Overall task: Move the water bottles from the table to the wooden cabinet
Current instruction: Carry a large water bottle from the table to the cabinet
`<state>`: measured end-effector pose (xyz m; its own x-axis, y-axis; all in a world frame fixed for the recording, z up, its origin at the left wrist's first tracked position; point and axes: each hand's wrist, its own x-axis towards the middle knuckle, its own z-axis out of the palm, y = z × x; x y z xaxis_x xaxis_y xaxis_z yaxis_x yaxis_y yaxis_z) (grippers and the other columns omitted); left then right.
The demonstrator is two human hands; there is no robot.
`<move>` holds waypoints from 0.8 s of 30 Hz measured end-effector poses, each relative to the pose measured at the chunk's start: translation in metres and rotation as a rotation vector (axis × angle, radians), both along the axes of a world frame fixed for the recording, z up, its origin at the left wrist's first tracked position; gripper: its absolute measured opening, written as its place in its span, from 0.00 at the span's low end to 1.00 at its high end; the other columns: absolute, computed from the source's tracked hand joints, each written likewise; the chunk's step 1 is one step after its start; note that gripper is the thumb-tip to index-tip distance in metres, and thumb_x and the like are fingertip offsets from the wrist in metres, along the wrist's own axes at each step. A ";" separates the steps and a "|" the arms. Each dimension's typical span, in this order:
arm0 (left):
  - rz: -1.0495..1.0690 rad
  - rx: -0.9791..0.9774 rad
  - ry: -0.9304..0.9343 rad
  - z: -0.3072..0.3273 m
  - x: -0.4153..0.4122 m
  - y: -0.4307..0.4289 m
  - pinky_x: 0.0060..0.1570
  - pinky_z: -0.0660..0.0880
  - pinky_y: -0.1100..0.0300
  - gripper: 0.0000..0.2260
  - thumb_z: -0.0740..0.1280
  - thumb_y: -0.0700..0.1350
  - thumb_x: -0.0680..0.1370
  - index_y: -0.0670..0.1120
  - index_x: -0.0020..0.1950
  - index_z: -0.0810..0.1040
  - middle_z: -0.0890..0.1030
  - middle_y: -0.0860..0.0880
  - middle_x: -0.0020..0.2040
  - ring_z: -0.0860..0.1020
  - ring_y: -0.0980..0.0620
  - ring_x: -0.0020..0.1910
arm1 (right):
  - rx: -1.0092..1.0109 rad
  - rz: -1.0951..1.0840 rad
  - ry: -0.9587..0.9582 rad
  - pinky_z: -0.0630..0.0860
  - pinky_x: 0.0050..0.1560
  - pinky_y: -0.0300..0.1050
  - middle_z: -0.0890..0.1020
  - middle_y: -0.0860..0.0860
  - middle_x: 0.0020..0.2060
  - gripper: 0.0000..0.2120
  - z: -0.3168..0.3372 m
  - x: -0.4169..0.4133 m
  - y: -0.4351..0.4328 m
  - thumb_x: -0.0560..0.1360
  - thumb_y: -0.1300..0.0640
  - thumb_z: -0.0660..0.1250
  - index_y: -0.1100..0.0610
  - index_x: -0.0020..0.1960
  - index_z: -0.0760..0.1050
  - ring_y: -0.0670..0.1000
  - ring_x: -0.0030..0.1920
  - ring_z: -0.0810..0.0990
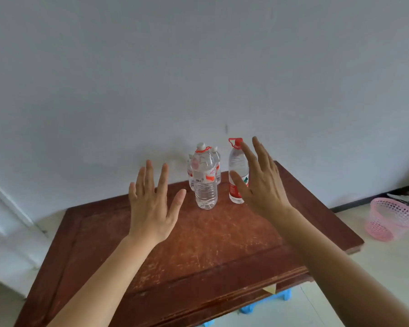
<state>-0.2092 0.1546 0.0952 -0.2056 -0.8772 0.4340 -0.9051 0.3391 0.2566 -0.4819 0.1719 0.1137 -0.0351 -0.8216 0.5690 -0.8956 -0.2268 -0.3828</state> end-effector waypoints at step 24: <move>-0.034 0.520 -0.071 -0.139 -0.022 -0.181 0.79 0.50 0.42 0.45 0.61 0.70 0.76 0.54 0.82 0.38 0.37 0.49 0.82 0.42 0.47 0.82 | 0.457 0.121 -0.507 0.77 0.61 0.53 0.70 0.45 0.71 0.41 -0.092 0.026 -0.242 0.68 0.36 0.77 0.44 0.73 0.61 0.52 0.65 0.78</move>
<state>-0.2315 -0.0269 -0.0441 -0.2508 -0.9653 -0.0726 -0.9171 0.2129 0.3371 -0.4563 -0.0706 0.0217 -0.0981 -0.9899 0.1026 -0.5590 -0.0305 -0.8286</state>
